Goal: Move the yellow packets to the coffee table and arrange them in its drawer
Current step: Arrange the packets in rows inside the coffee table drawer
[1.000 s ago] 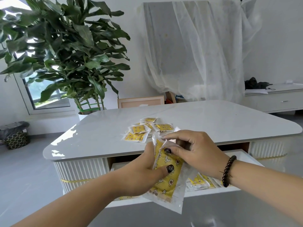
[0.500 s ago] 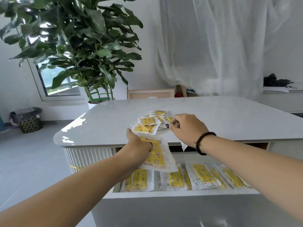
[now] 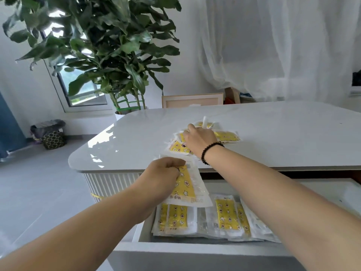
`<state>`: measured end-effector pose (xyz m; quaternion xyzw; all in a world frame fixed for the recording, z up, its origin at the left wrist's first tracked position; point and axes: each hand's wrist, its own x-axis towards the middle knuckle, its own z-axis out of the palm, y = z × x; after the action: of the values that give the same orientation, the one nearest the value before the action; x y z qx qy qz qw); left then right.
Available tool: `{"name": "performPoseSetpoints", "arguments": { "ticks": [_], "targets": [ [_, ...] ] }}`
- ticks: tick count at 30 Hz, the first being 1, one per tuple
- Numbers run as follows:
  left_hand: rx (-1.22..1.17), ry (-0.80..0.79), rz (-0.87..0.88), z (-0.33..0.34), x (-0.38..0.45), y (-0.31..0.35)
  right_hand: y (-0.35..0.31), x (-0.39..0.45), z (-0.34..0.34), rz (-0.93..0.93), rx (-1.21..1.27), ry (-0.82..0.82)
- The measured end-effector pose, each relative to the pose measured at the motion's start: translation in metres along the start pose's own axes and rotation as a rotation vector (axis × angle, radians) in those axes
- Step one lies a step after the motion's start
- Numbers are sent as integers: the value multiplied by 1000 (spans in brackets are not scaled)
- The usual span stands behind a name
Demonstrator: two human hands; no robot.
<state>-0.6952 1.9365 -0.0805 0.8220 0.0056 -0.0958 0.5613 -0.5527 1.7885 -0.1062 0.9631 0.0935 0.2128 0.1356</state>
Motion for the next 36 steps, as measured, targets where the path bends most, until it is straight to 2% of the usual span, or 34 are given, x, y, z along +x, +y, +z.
{"name": "performPoseSetpoints", "arguments": {
  "ticks": [5, 8, 12, 17, 21, 23, 26, 30, 33, 36],
  "targets": [
    [20, -17, 16, 1, 4, -3, -6, 10, 5, -27, 112, -8],
    [25, -27, 15, -2, 2, -3, -4, 2, 0, -9, 122, 74],
    [-25, -31, -9, -9, 0, -5, 12, -3, -13, 107, 182, 168],
    [-228, -1, -12, -17, -10, 5, 28, -22, -45, 189, 370, 426],
    [-363, -15, -51, -17, -25, 18, 29, -56, -93, 43, 335, 709],
    [-414, -13, -73, -16, -33, 23, 27, -77, -116, -52, 297, 765],
    [-517, -45, -80, -13, -45, 30, 21, -115, -137, -156, 265, 770],
    [-613, -154, -52, -11, -55, 34, 18, -164, -146, -278, 178, 666],
    [-545, -214, -24, -7, -66, 37, 21, -194, -150, -353, 164, 610],
    [-410, -177, 12, 1, -78, 37, 22, -214, -153, -382, 194, 546]
  ]
}}
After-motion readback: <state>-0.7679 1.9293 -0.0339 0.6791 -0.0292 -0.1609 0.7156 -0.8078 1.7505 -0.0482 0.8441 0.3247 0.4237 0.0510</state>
